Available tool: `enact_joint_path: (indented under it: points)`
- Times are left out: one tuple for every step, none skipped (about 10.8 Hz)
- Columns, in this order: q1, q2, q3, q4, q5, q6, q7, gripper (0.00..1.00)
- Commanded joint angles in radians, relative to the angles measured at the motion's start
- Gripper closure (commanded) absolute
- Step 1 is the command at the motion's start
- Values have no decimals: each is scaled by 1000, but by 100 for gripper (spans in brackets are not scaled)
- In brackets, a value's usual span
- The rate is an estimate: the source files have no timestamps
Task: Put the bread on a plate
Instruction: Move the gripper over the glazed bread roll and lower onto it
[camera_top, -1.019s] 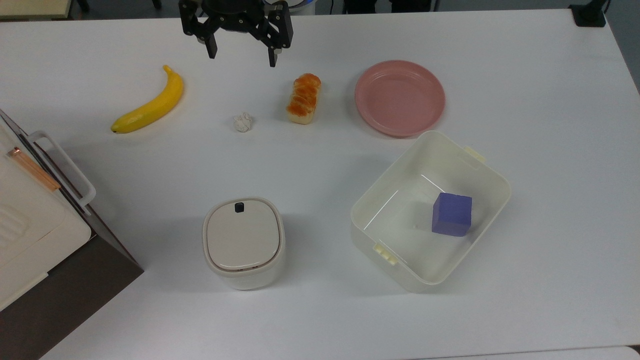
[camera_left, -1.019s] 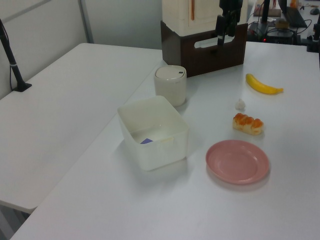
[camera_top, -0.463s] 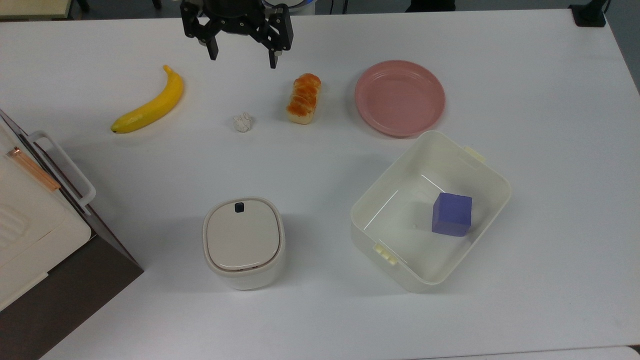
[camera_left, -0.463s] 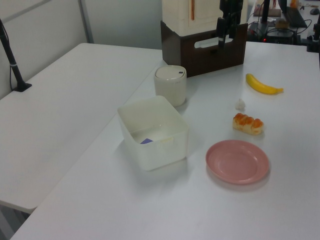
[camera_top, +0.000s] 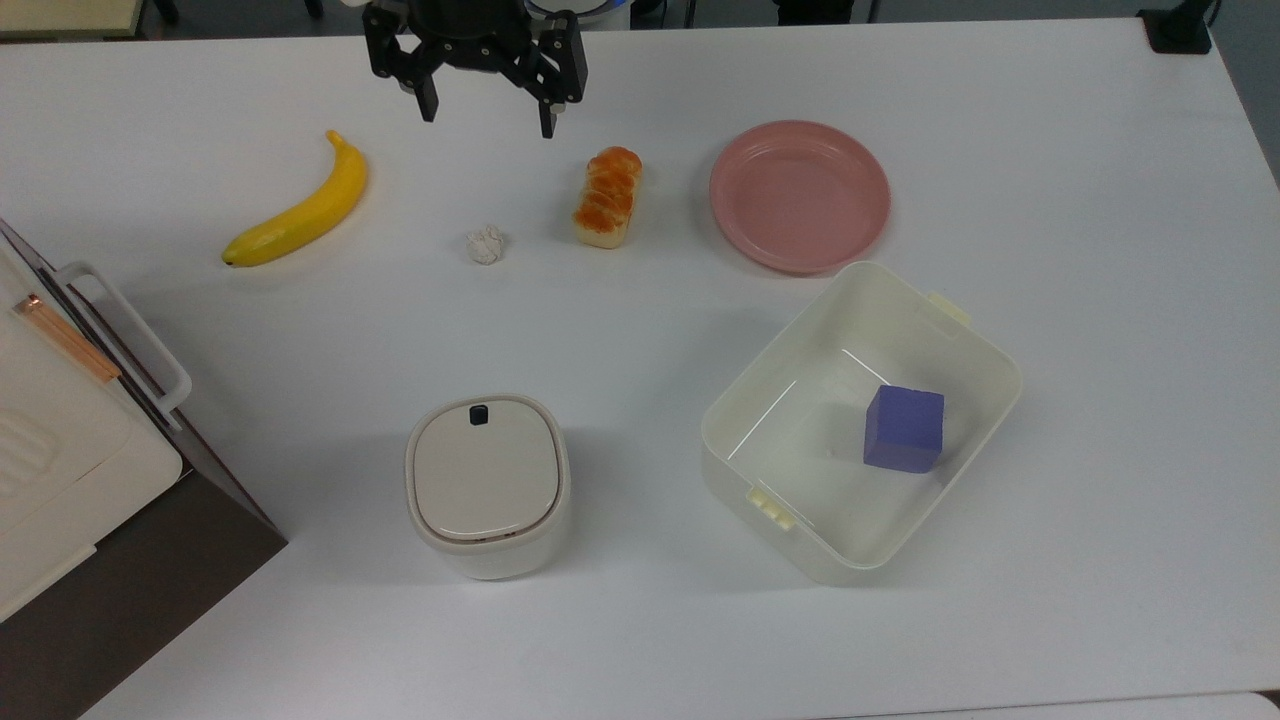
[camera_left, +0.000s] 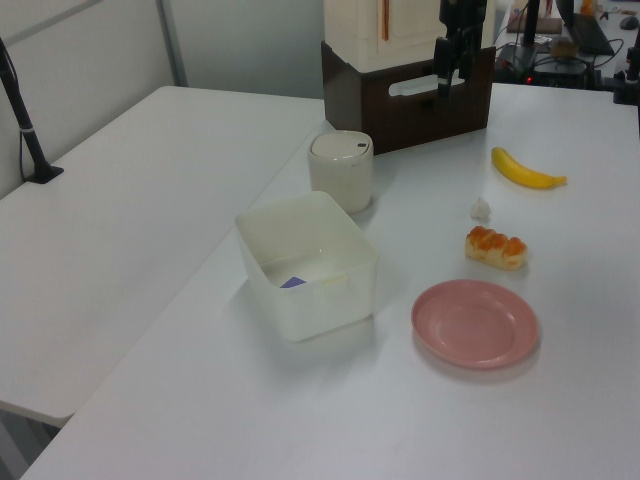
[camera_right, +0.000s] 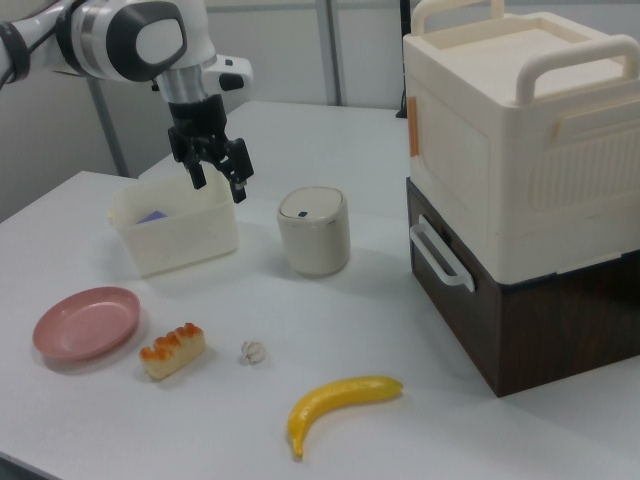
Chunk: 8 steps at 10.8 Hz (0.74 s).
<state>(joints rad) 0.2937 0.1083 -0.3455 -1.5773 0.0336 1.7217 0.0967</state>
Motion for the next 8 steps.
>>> enact_joint_path:
  points:
    - [45,-39,46,-145,-37,21,-5,0]
    - [45,-74,75,-229,-44,88,12,0]
    - [48,-116,91,-325,-50,173,43,0]
    - [47,-139,114,-395,-70,230,76,0]
    - [47,-144,137,-459,-89,280,99,0]
    - [45,-154,176,-540,-124,362,138,0]
    - [45,-159,206,-613,-188,427,205,0]
    - [45,-154,223,-651,-266,462,274,0]
